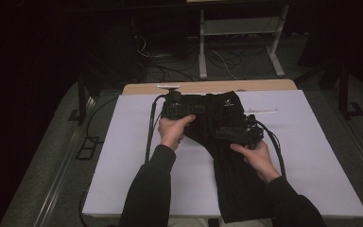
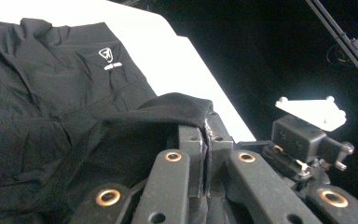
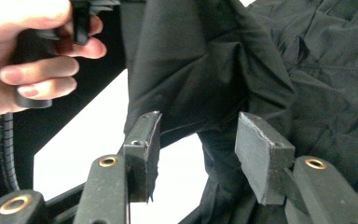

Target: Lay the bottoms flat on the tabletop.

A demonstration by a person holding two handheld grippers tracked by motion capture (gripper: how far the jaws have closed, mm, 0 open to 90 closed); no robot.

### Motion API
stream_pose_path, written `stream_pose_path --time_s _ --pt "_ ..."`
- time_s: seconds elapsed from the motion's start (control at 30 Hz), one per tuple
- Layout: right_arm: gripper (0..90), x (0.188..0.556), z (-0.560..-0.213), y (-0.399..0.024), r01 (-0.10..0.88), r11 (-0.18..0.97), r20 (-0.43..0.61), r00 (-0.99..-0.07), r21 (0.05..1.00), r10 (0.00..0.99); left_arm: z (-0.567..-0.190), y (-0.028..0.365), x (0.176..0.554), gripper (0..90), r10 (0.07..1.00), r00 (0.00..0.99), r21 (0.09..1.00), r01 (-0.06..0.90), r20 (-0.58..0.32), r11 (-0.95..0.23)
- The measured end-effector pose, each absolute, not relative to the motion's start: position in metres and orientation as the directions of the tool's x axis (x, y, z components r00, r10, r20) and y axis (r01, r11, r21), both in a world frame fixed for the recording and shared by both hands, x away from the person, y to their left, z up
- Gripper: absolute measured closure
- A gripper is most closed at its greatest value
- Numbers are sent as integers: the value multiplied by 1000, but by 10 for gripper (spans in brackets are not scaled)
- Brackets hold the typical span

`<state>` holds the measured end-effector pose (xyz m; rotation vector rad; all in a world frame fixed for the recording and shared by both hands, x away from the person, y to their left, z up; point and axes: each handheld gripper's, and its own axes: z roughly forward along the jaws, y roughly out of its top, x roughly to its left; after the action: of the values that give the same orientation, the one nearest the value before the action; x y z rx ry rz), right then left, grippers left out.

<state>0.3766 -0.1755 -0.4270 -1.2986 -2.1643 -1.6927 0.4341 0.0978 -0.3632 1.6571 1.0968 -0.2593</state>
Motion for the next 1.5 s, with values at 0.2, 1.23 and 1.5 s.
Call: stream_pose_path --time_s 0.2,1.23,1.5 --pt "464 370 -430 -179 672 36 549 -633 739 545 -367 101 439 877 531 527 638 769 -664 35" --pt "869 382 -433 -155 702 51 558 -607 710 566 -365 106 432 876 540 538 637 771 -647 -5" --pt "872 372 -411 -153 659 216 472 -694 721 544 -358 129 412 876 552 585 623 769 -594 -144"
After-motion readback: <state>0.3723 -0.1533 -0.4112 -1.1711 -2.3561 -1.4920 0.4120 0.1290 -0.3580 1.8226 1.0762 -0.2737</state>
